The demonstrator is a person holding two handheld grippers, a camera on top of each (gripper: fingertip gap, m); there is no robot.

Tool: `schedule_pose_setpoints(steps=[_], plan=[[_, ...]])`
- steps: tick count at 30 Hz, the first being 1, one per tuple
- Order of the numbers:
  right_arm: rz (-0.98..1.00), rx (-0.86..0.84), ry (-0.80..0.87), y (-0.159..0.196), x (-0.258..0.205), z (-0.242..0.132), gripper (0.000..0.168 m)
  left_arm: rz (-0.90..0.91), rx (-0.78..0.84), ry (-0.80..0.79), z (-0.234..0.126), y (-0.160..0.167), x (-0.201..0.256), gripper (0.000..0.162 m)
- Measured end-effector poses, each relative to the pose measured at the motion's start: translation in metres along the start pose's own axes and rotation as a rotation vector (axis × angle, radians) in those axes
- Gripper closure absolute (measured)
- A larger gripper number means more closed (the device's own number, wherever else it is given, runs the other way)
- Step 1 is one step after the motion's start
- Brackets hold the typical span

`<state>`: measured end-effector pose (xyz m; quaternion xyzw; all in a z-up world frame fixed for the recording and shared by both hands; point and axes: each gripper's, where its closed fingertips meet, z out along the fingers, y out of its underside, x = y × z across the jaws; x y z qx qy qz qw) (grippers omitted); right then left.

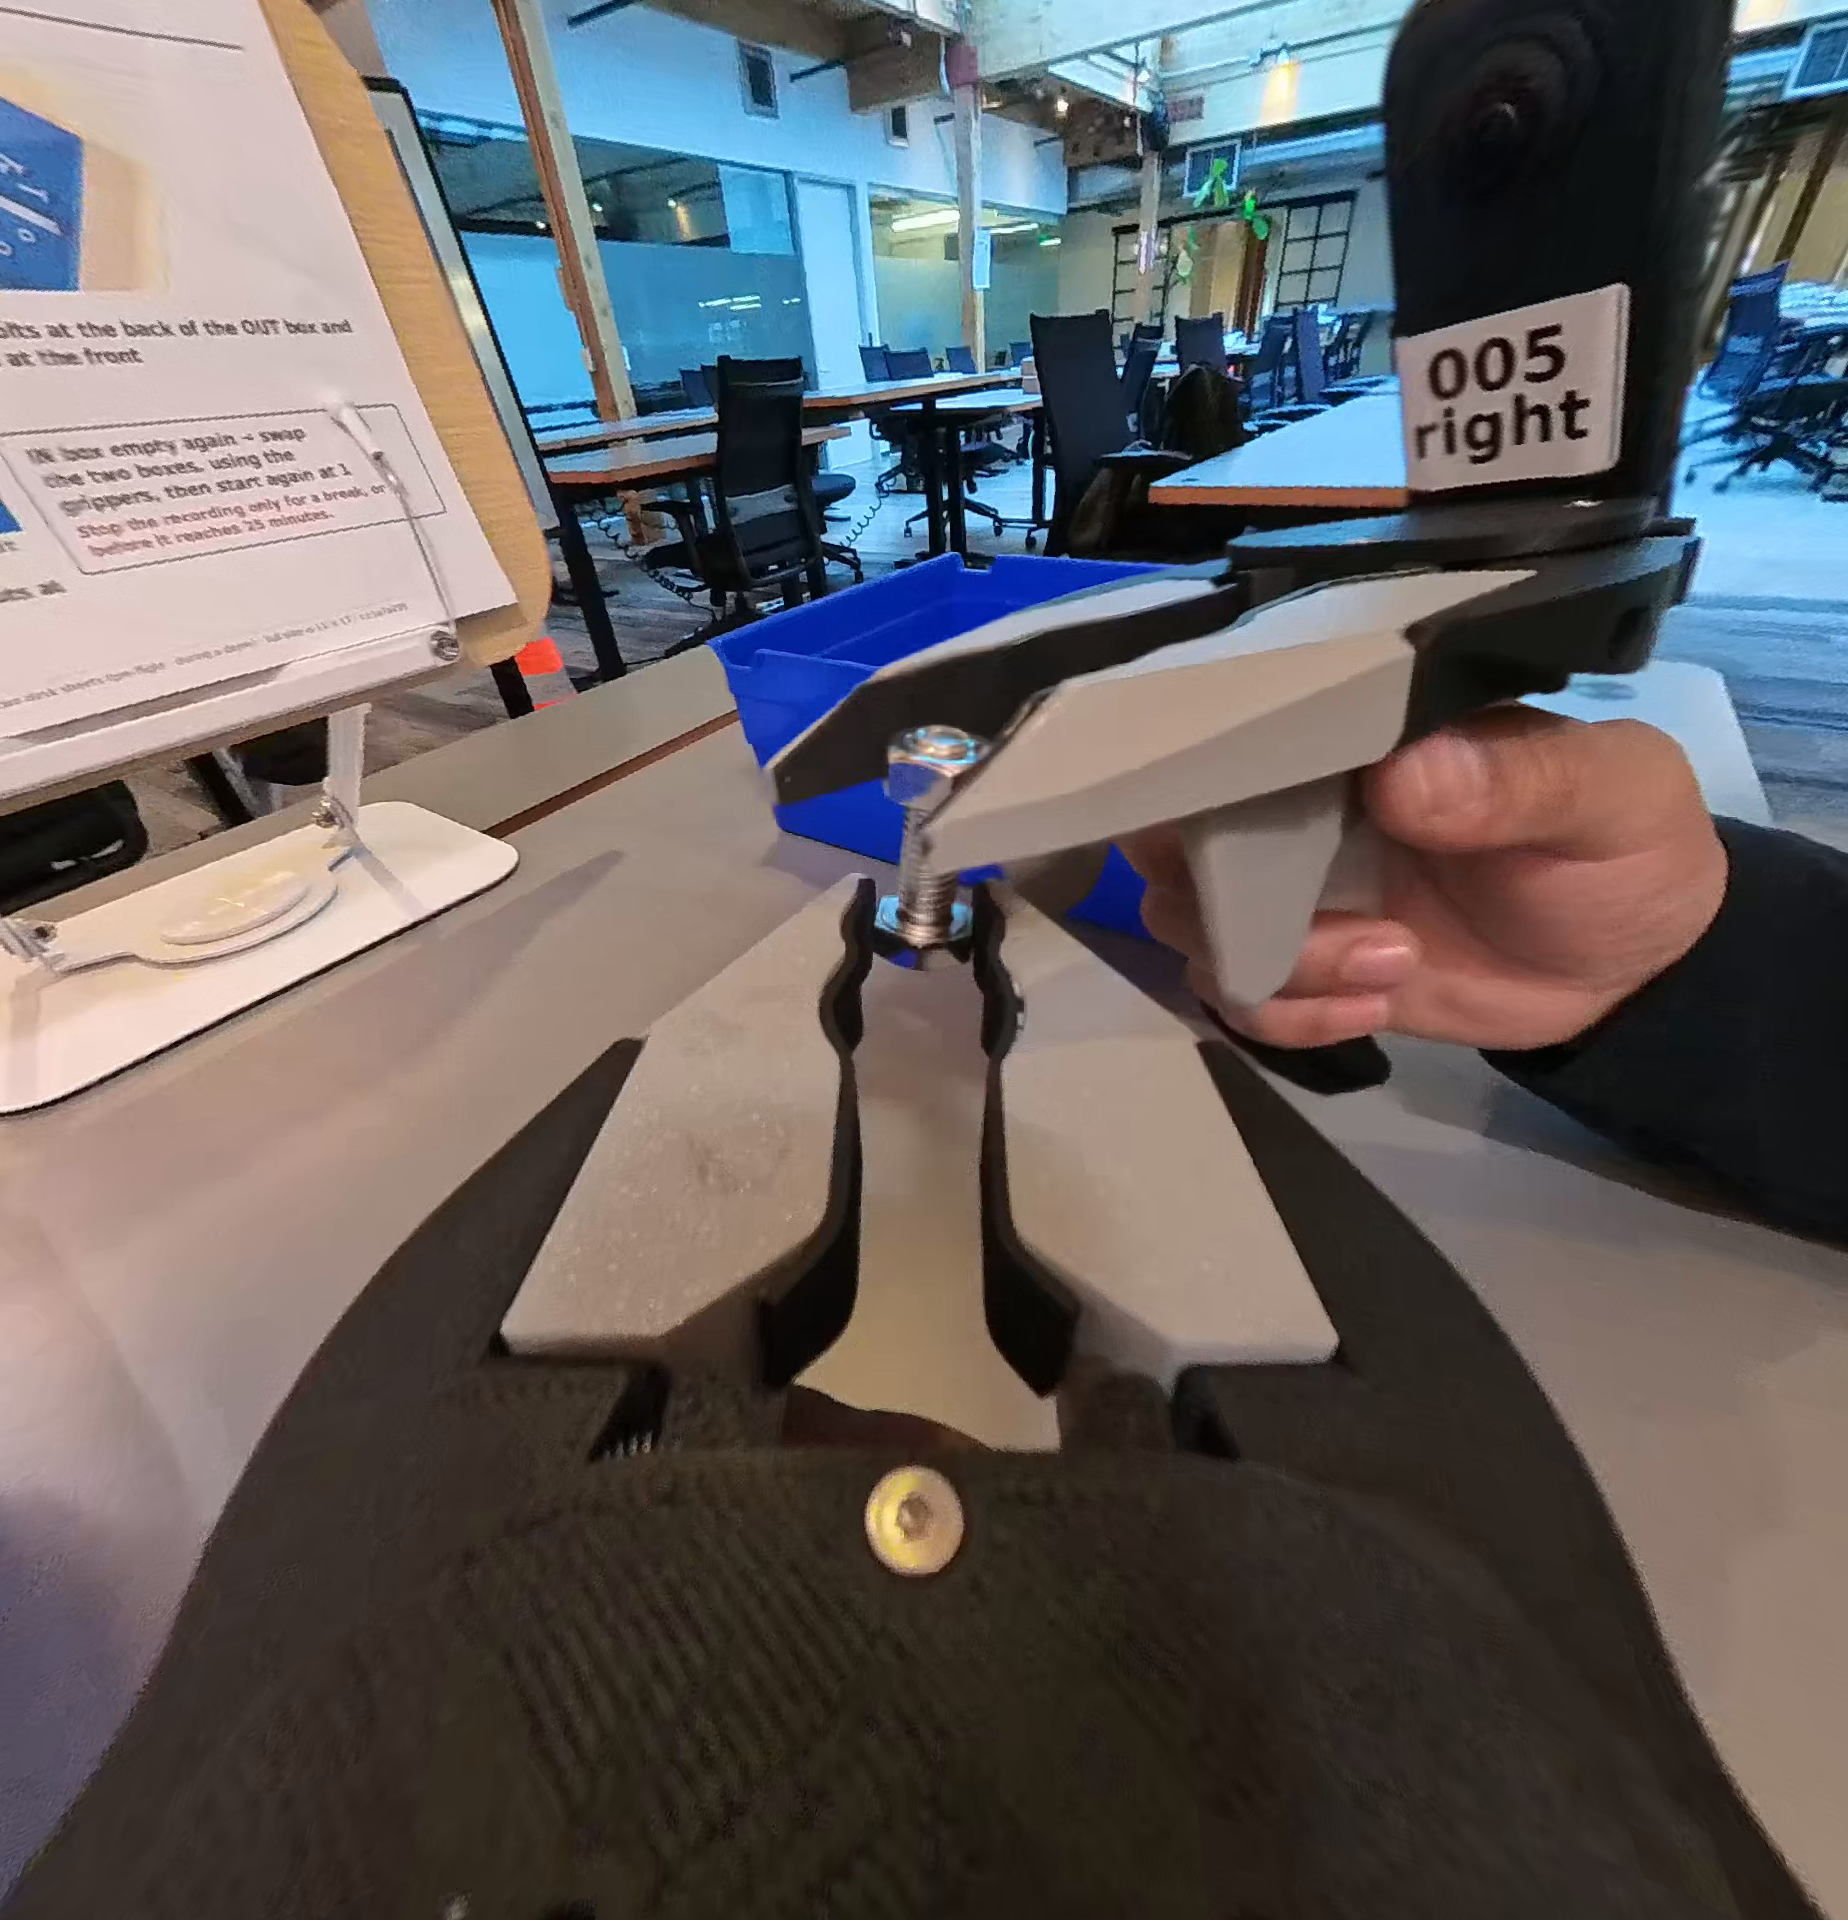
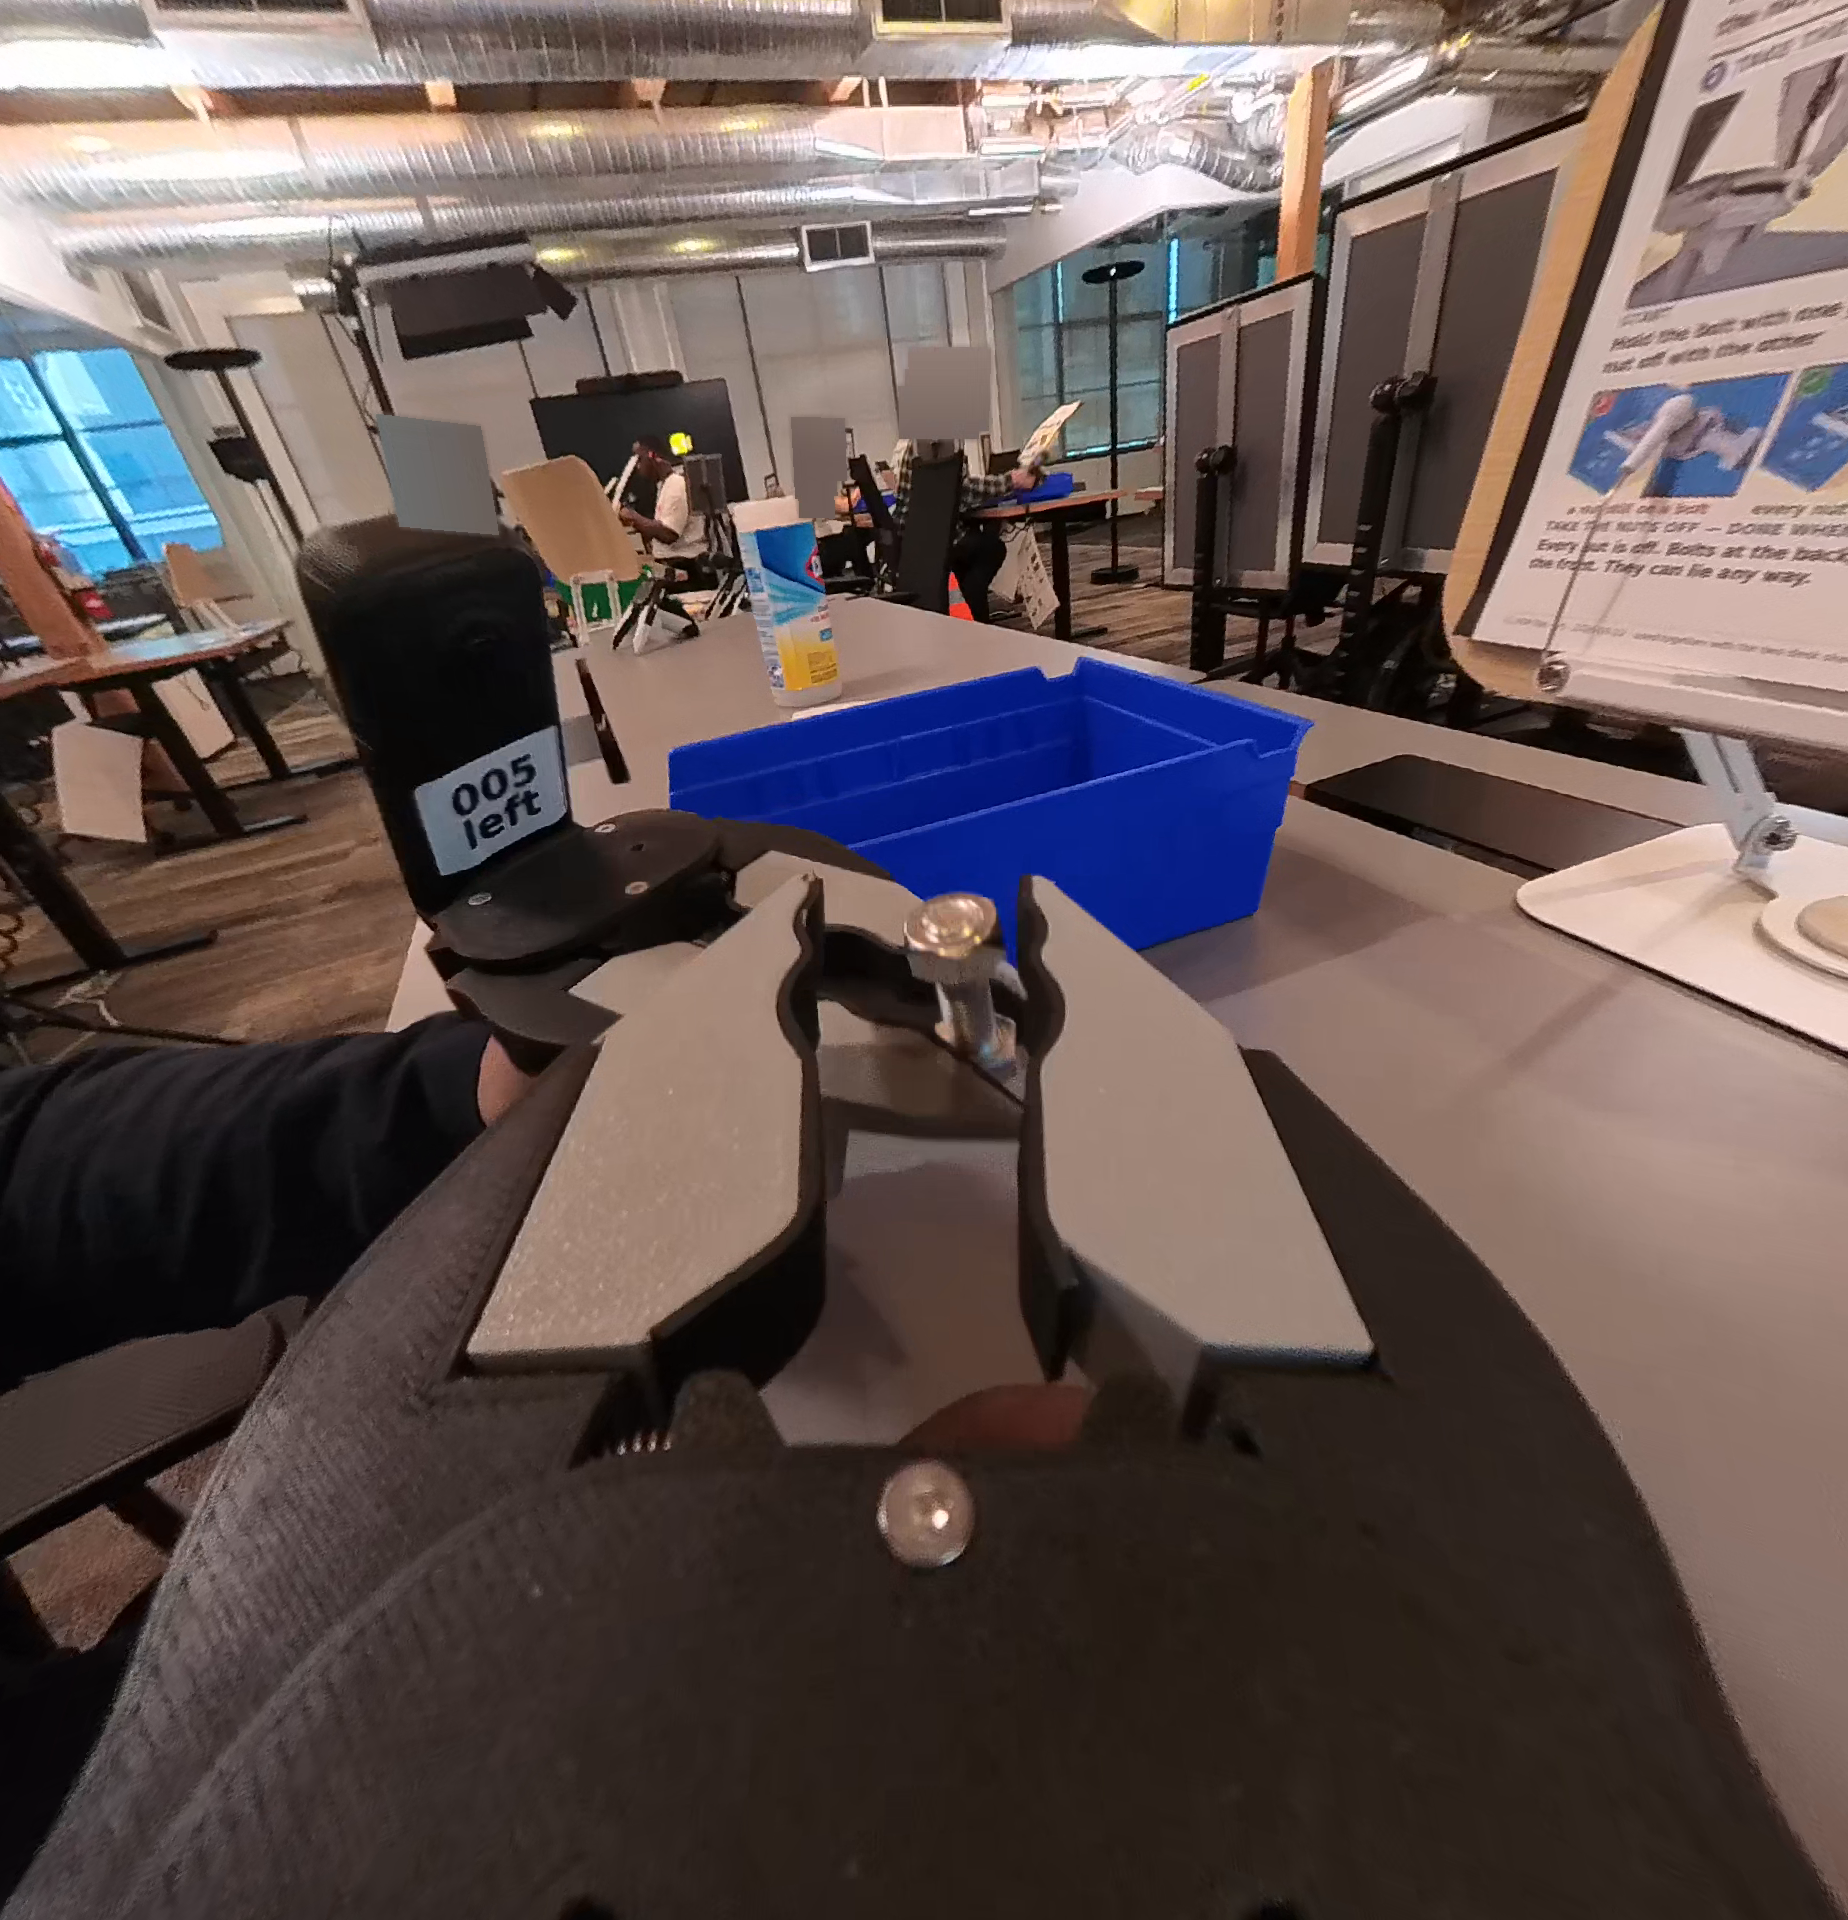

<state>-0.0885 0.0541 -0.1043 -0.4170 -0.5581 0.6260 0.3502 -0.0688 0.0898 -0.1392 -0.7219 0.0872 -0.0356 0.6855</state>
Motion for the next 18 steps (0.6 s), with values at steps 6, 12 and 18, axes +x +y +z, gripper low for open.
schedule_pose_setpoints(steps=[6,12,18], plan=[[0.042,0.038,0.002,-0.007,0.007,-0.008,0.137,-0.081,0.034,-0.065,-0.008,-0.005,-0.023,0.145],[0.015,0.000,-0.032,0.003,-0.006,0.004,0.136,-0.044,0.021,0.009,-0.002,-0.003,-0.003,0.145],[0.020,0.018,-0.018,-0.002,-0.002,0.000,0.135,-0.015,0.000,0.032,0.002,0.001,0.006,0.145]])
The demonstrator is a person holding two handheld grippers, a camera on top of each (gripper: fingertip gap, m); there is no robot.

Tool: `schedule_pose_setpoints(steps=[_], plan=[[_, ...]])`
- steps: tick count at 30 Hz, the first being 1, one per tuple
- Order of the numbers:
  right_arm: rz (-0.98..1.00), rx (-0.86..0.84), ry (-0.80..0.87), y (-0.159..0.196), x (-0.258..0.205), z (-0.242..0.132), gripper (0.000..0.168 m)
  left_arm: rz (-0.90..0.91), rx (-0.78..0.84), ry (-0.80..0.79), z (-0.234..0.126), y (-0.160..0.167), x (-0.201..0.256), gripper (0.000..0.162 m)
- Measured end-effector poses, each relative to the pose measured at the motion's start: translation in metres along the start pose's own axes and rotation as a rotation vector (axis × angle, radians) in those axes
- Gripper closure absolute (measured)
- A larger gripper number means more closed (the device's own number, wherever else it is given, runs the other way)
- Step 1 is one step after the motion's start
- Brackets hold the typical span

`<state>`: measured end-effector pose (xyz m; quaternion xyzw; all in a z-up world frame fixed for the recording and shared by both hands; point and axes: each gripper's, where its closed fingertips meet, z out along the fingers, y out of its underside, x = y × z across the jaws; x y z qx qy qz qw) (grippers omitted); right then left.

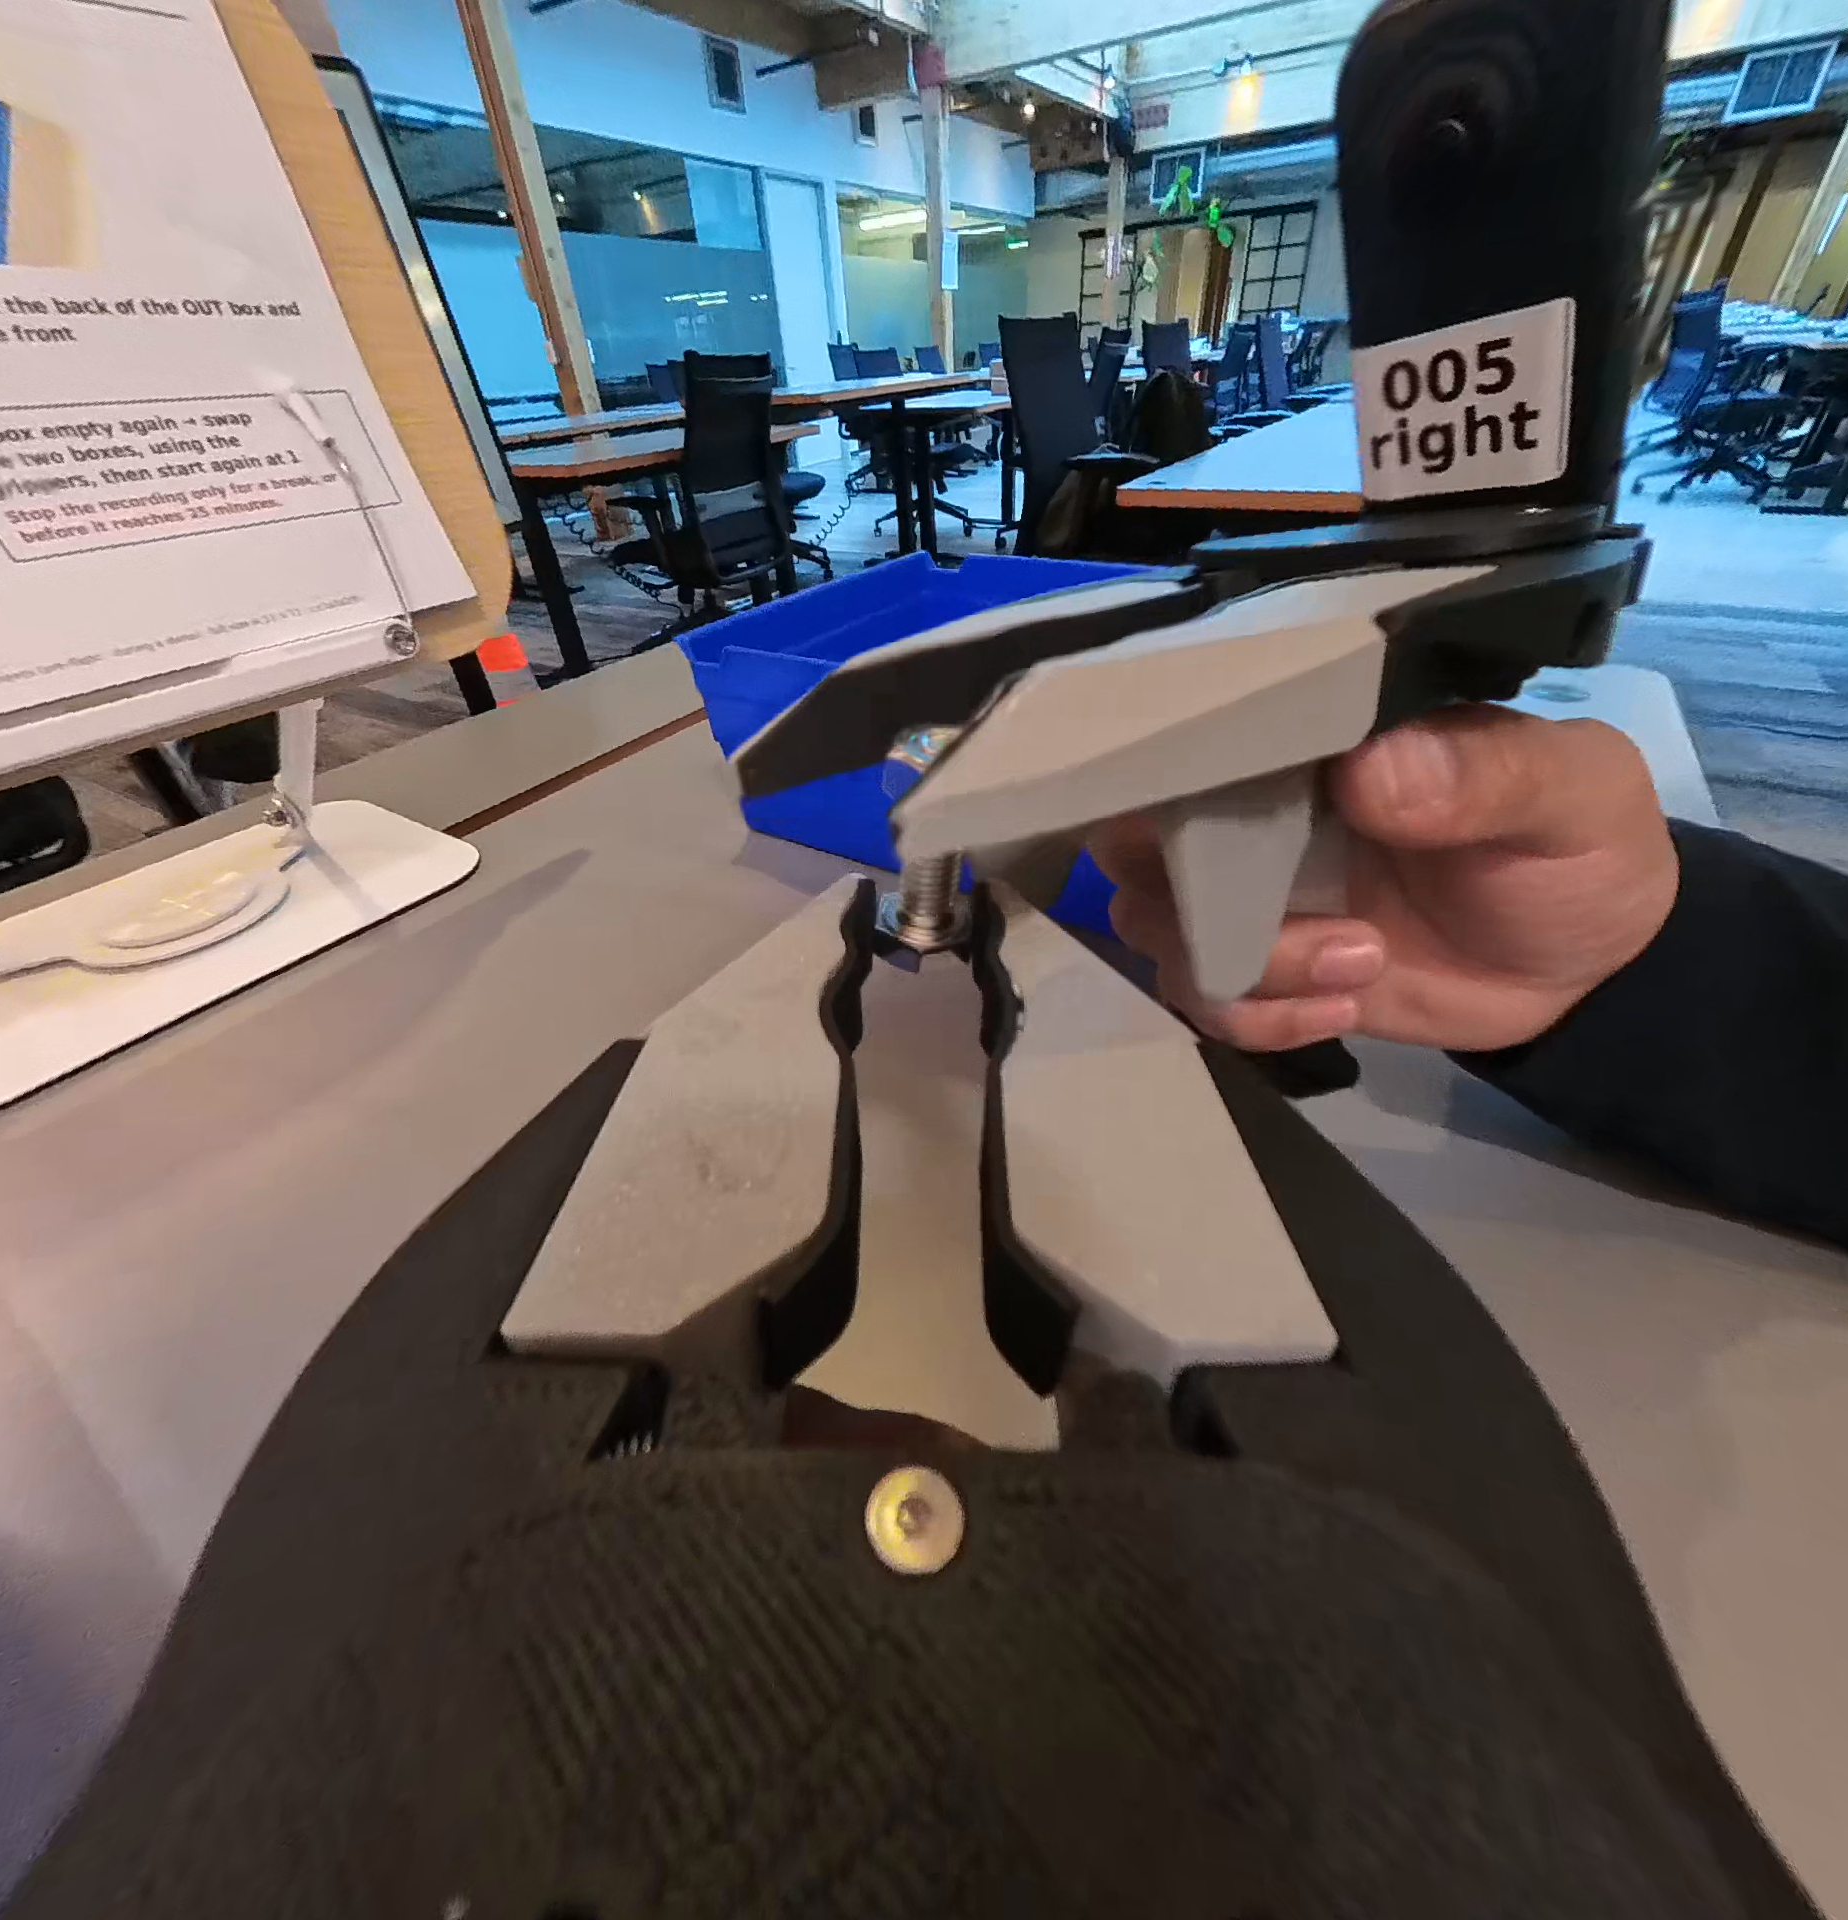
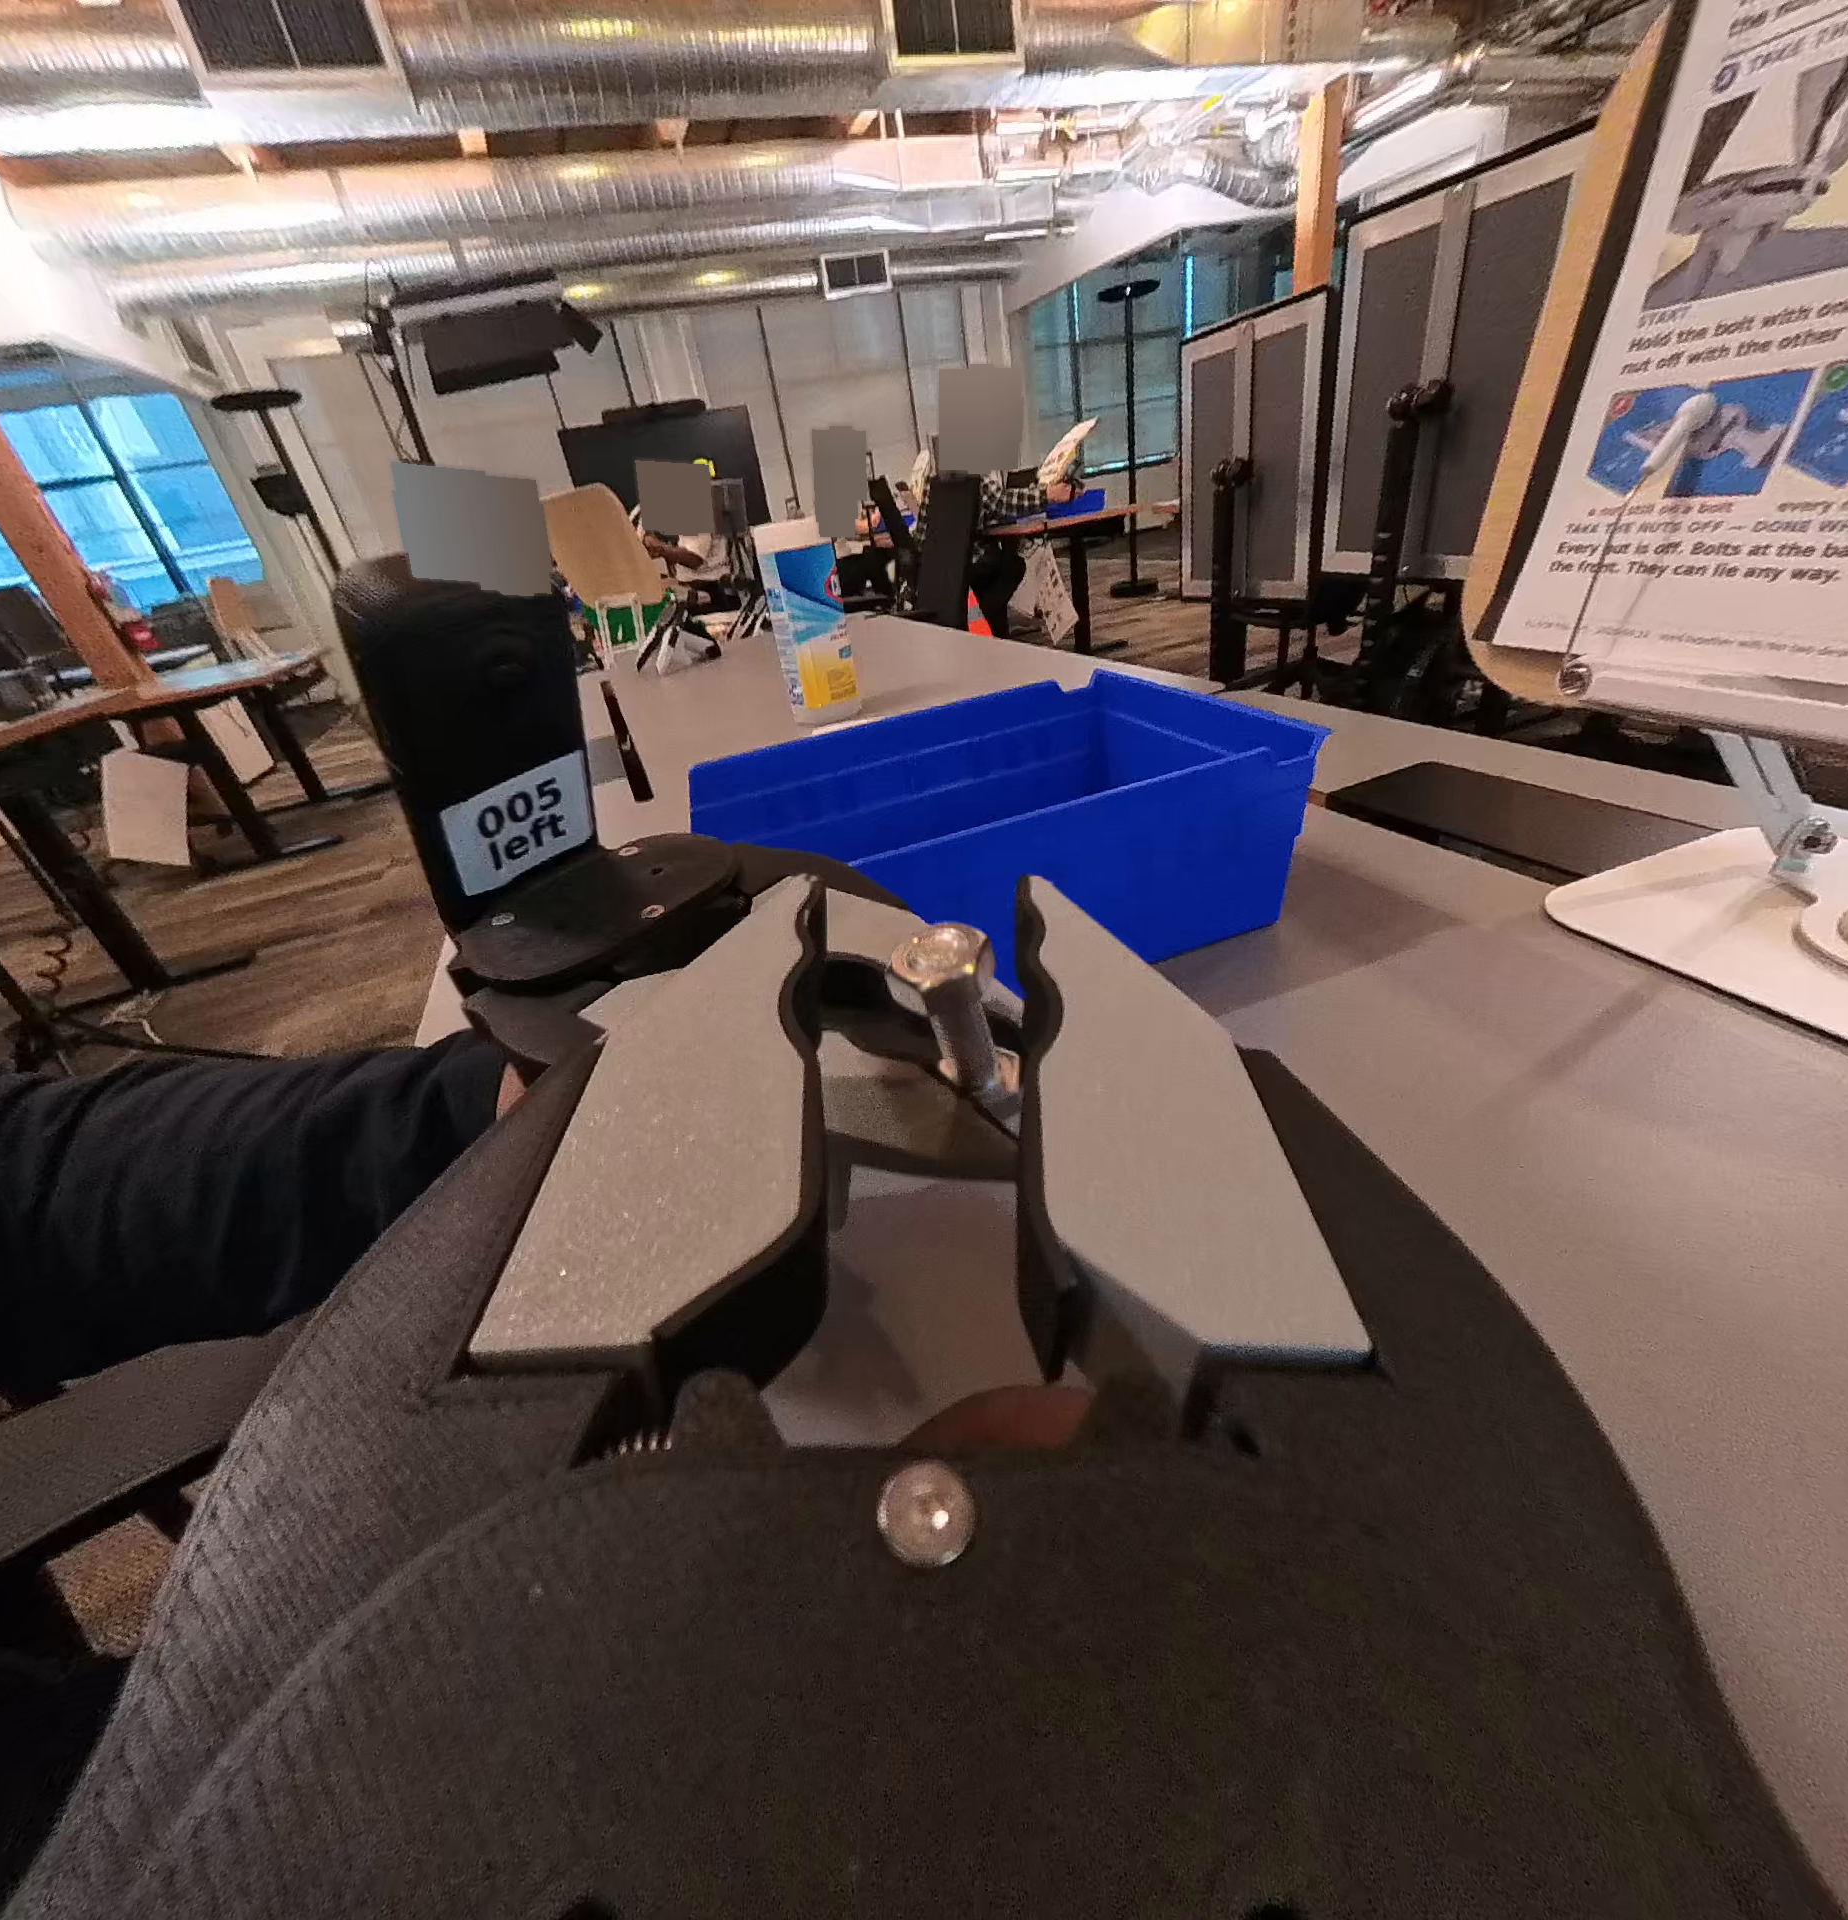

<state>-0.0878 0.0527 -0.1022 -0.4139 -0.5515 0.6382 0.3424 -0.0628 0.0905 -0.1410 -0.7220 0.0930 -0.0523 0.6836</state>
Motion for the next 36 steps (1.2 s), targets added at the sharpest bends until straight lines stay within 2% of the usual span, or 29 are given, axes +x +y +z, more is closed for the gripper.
schedule_pose_setpoints(steps=[8,19,28,36], plan=[[-0.015,0.009,0.034,-0.004,0.008,-0.009,0.138,-0.069,0.003,-0.084,-0.008,-0.001,-0.025,0.146],[-0.066,-0.063,0.036,0.011,0.002,0.005,0.138,0.032,-0.060,-0.005,0.004,0.009,0.003,0.146],[-0.064,-0.028,0.065,0.003,0.009,-0.006,0.139,-0.083,-0.020,-0.112,-0.010,0.001,-0.032,0.146],[-0.060,-0.059,0.046,0.012,0.004,0.006,0.140,-0.030,-0.062,-0.033,0.001,0.008,-0.007,0.146]])
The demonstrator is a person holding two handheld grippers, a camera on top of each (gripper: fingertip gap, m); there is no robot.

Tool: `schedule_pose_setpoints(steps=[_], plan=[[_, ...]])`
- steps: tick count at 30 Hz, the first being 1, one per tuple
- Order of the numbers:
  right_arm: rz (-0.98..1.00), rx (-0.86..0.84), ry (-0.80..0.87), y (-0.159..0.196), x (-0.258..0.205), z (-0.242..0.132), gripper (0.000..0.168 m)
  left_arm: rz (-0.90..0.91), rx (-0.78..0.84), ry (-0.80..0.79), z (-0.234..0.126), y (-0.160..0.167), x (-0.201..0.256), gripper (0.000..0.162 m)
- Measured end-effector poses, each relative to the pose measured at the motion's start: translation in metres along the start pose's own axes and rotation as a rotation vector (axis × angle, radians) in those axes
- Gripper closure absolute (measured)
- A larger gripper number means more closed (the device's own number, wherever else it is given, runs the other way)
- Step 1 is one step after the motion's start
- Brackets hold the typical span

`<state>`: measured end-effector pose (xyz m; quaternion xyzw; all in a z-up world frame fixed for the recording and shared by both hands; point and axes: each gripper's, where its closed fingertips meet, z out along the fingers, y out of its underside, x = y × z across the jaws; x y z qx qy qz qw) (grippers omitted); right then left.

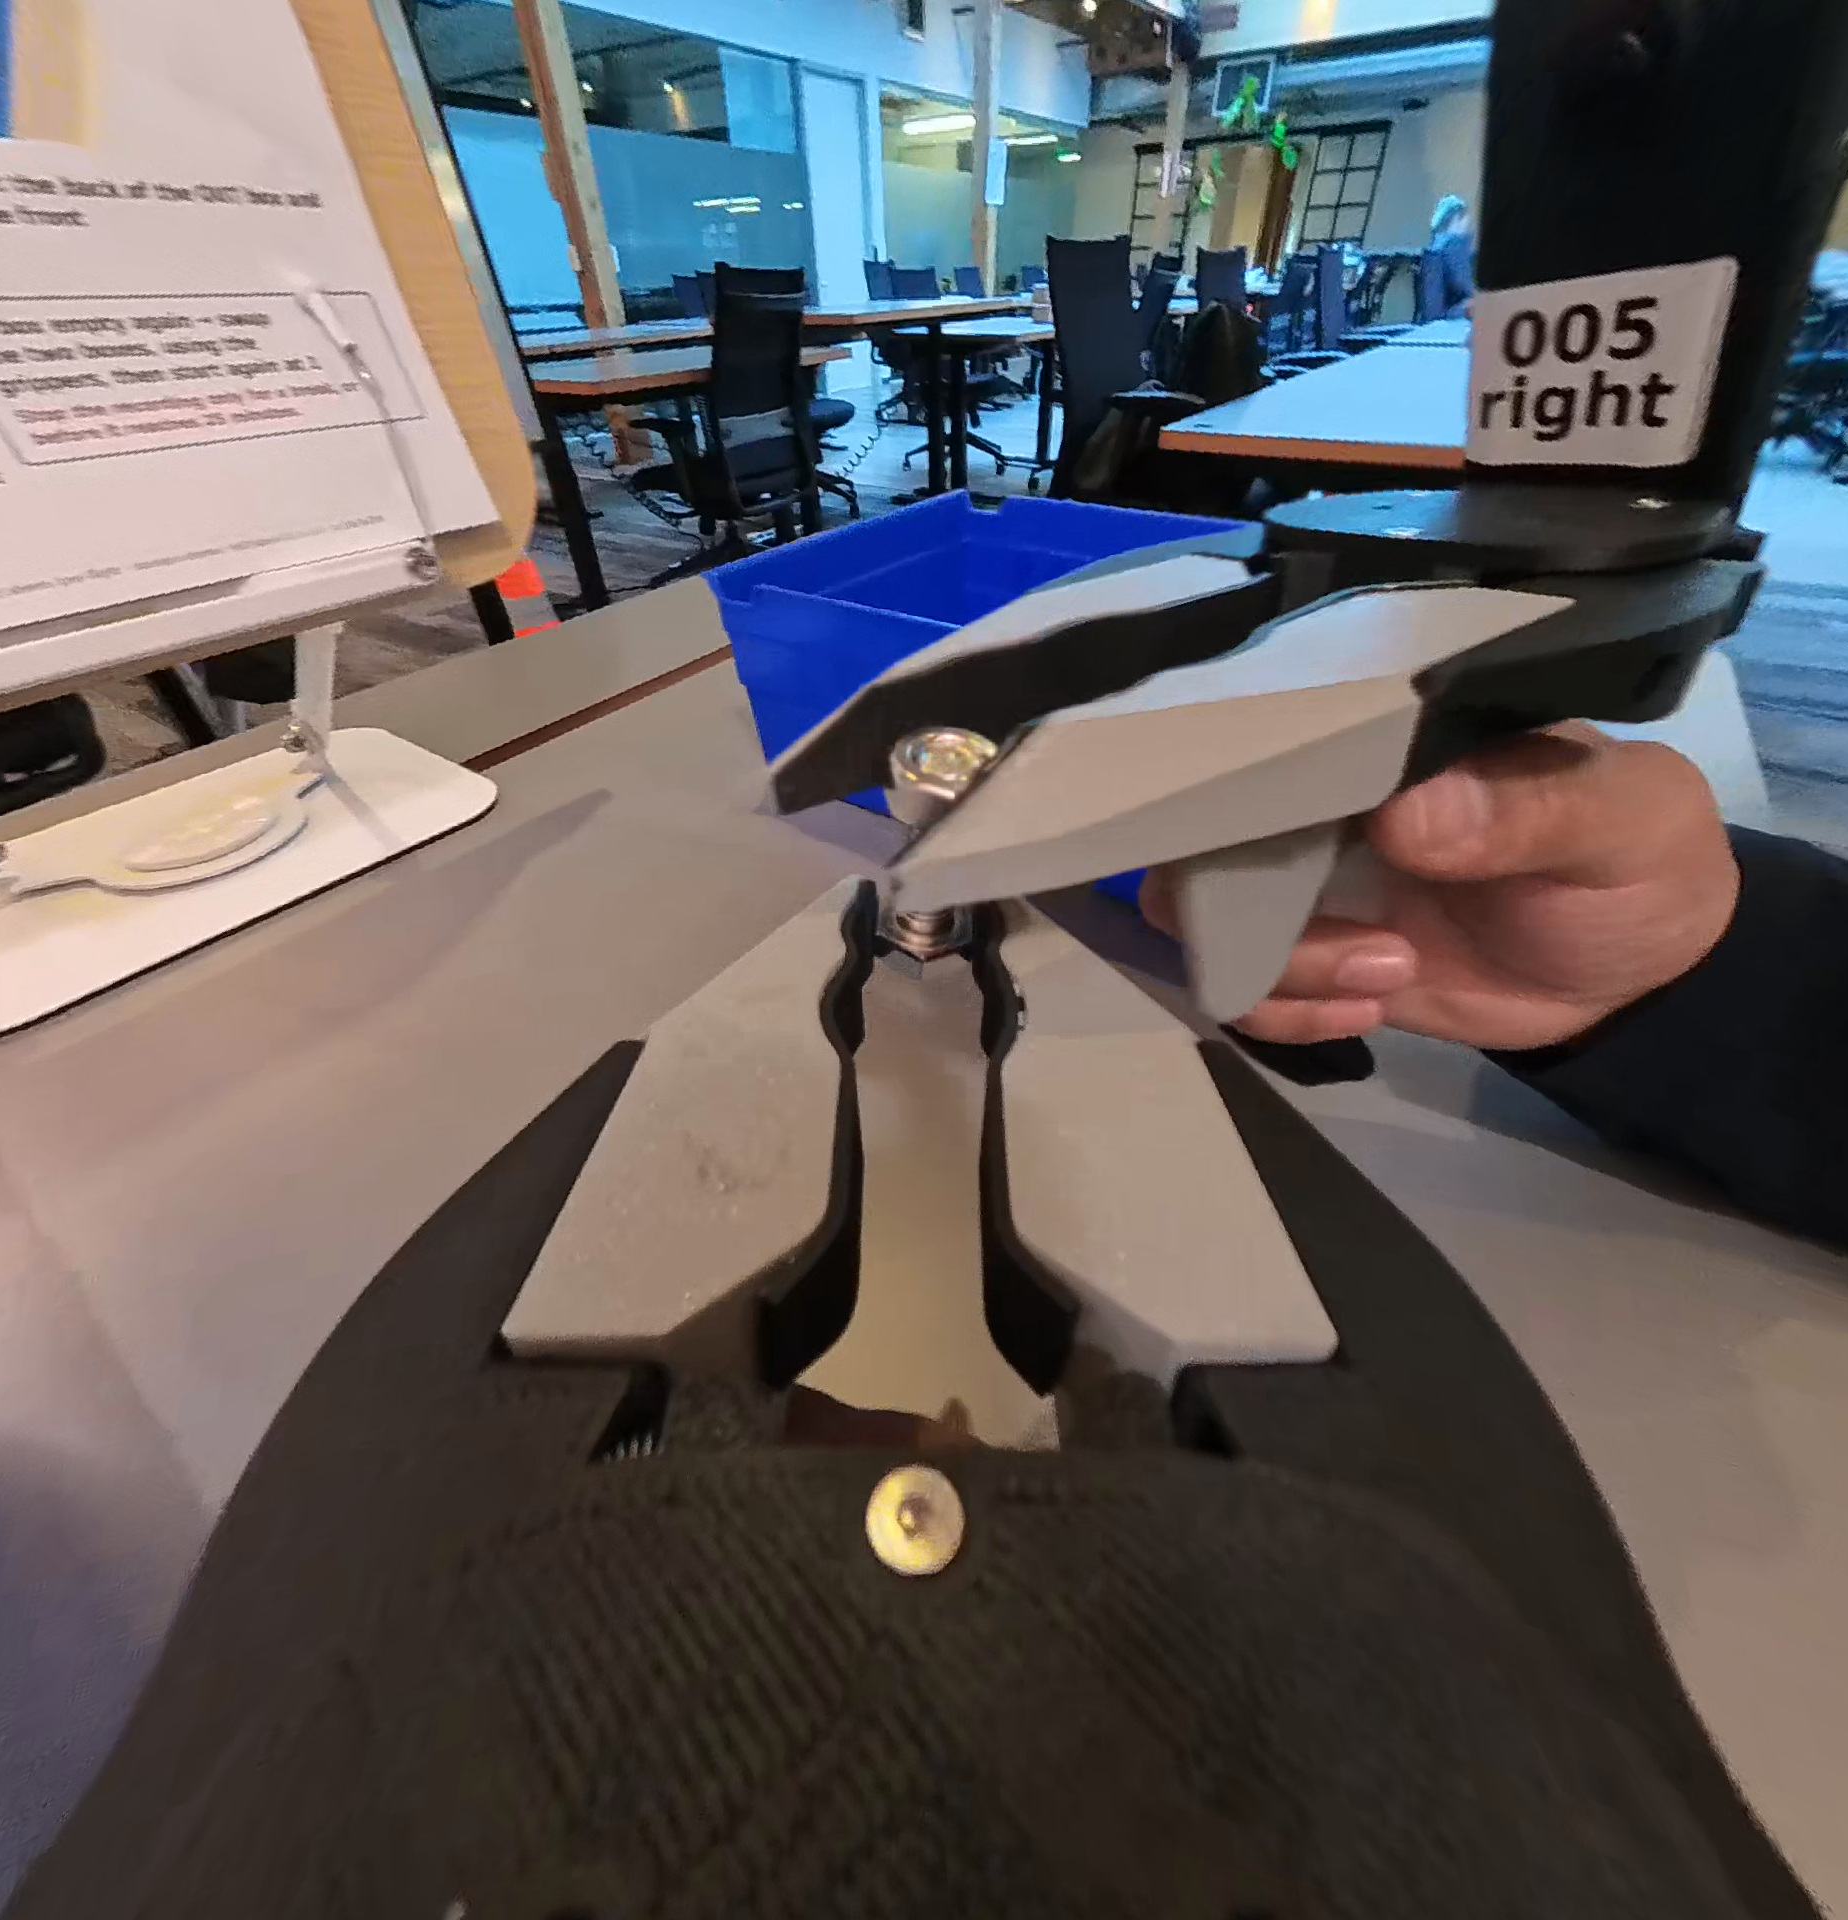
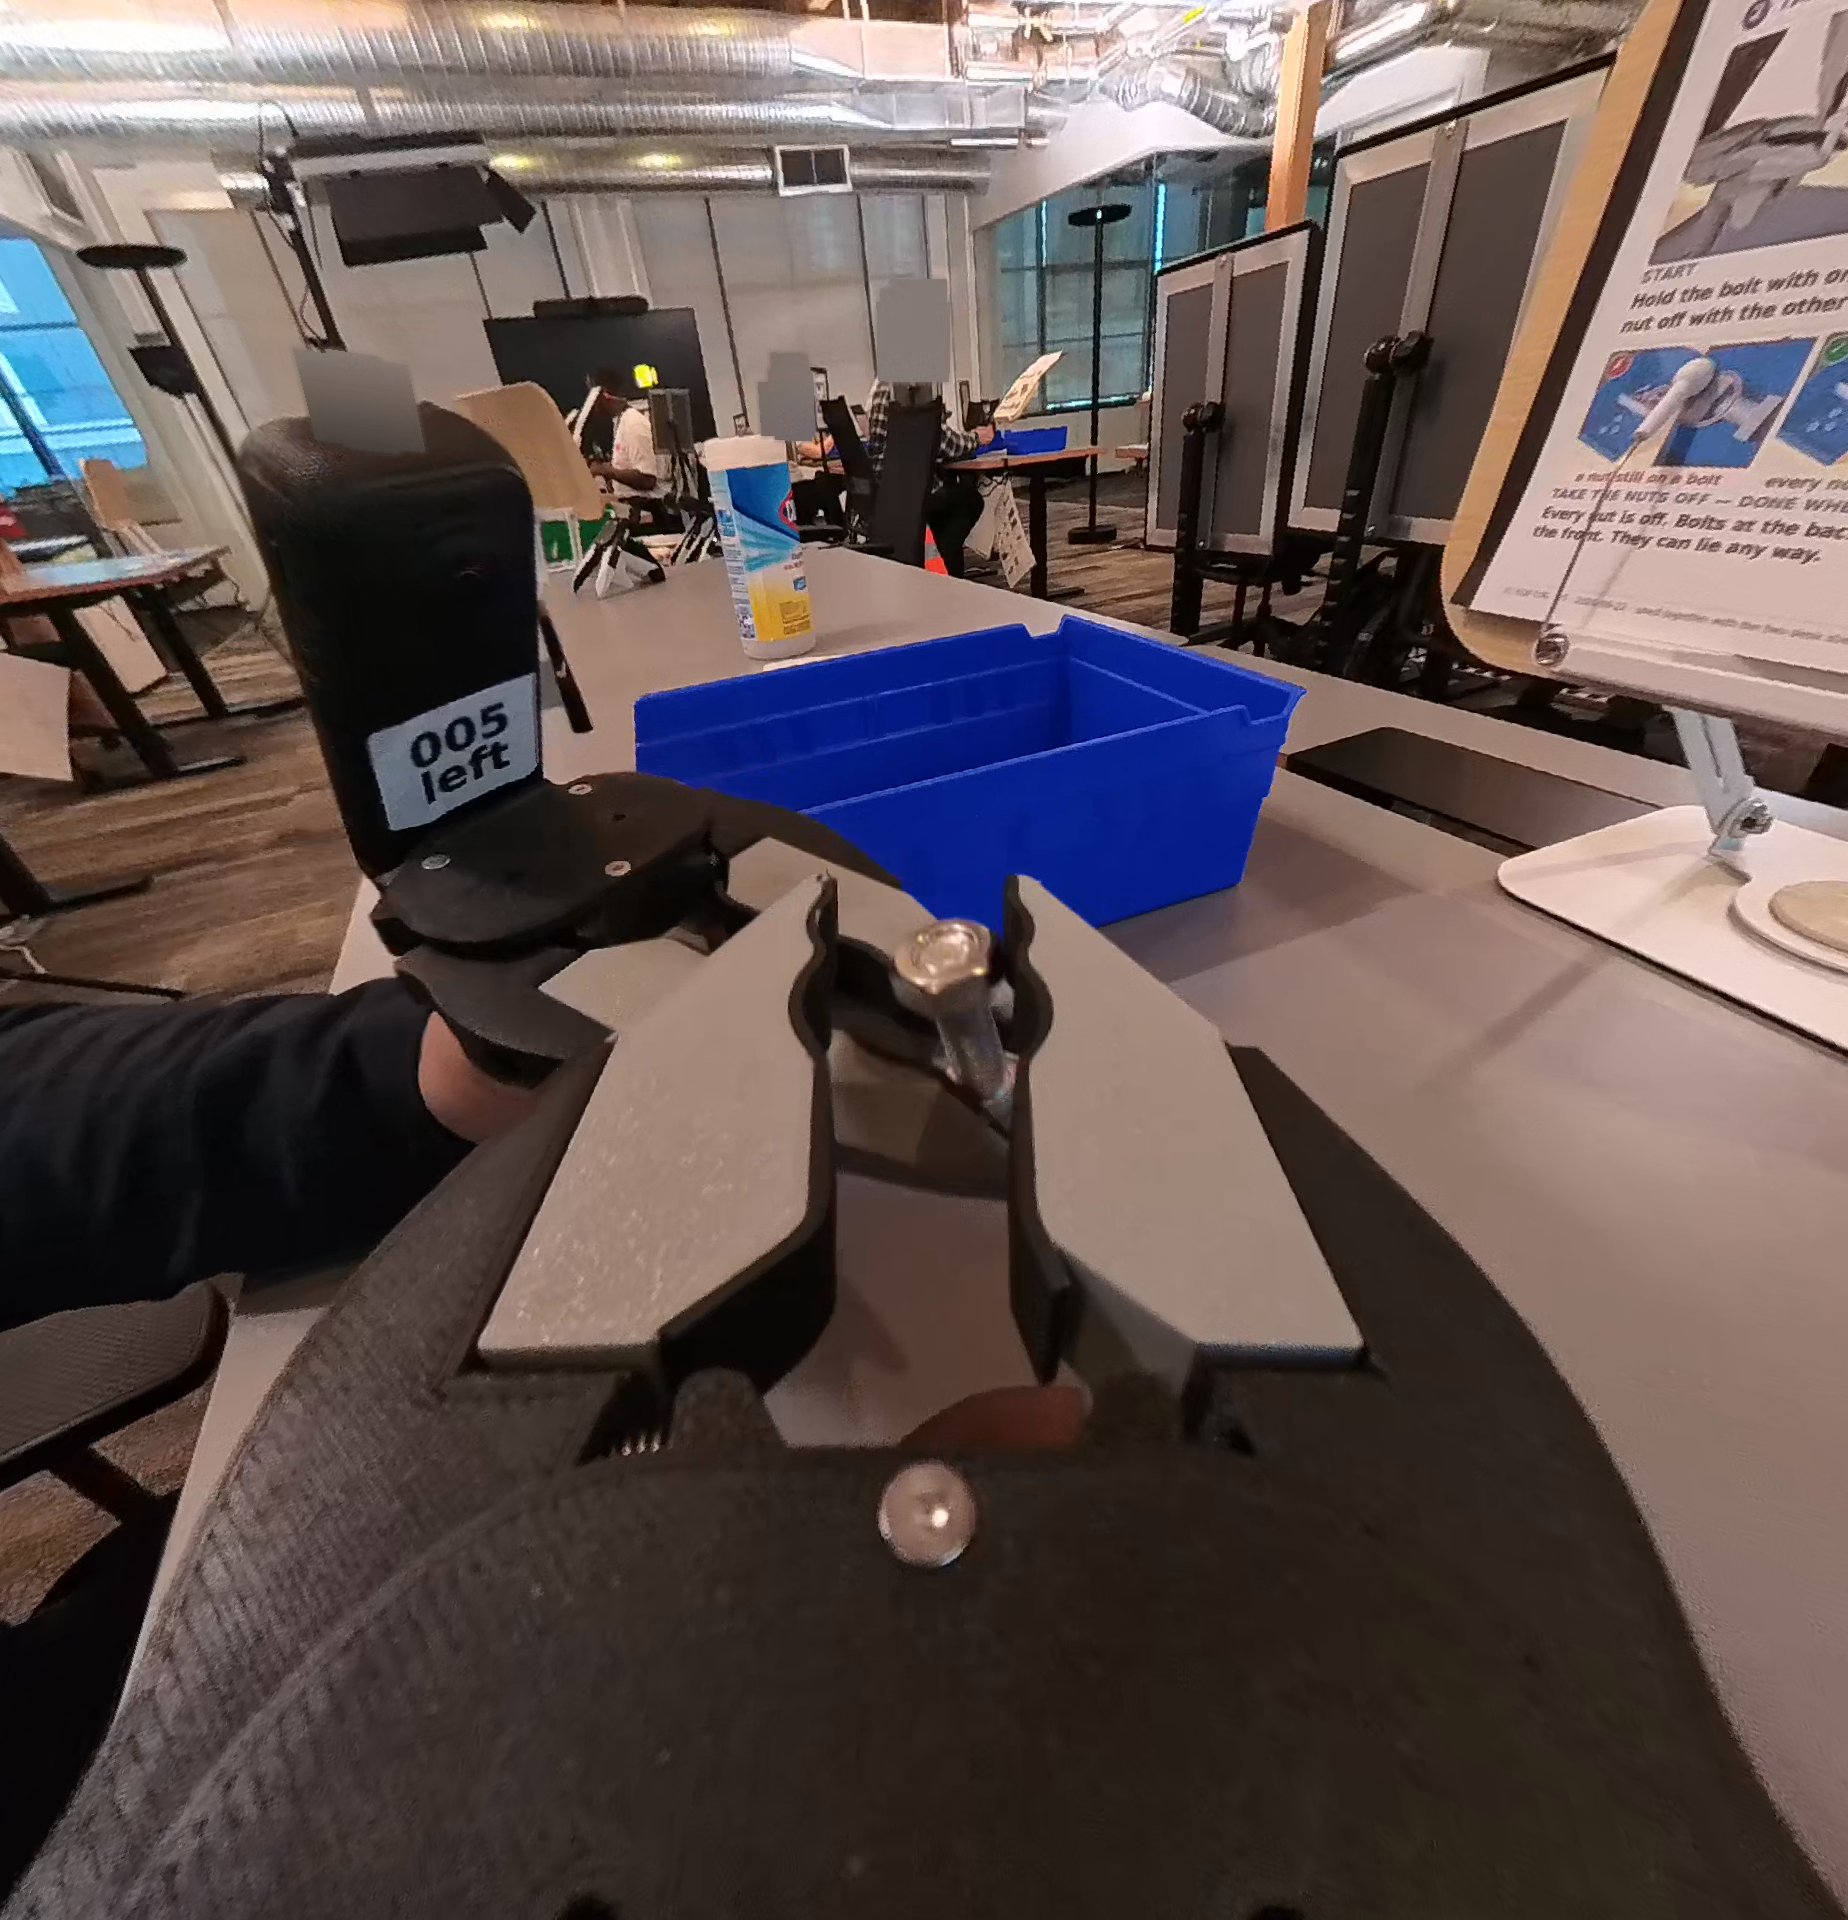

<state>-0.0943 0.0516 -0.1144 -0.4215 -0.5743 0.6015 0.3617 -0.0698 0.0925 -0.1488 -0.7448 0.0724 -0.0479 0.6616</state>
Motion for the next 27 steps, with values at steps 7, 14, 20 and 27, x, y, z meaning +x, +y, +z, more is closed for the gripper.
schedule_pose_setpoints(steps=[7,14,20,27], plan=[[-0.035,0.000,0.016,-0.001,0.001,-0.002,0.139,0.003,-0.003,0.001,0.001,0.000,0.002,0.146],[-0.021,0.027,0.029,-0.007,0.006,-0.010,0.140,-0.078,0.020,-0.080,-0.008,-0.003,-0.025,0.146],[-0.044,0.006,0.034,-0.003,0.003,-0.004,0.138,-0.056,0.008,-0.058,-0.005,-0.002,-0.017,0.146],[-0.036,-0.006,0.021,0.001,0.000,0.001,0.138,-0.015,-0.009,-0.005,0.002,0.001,0.002,0.146]])
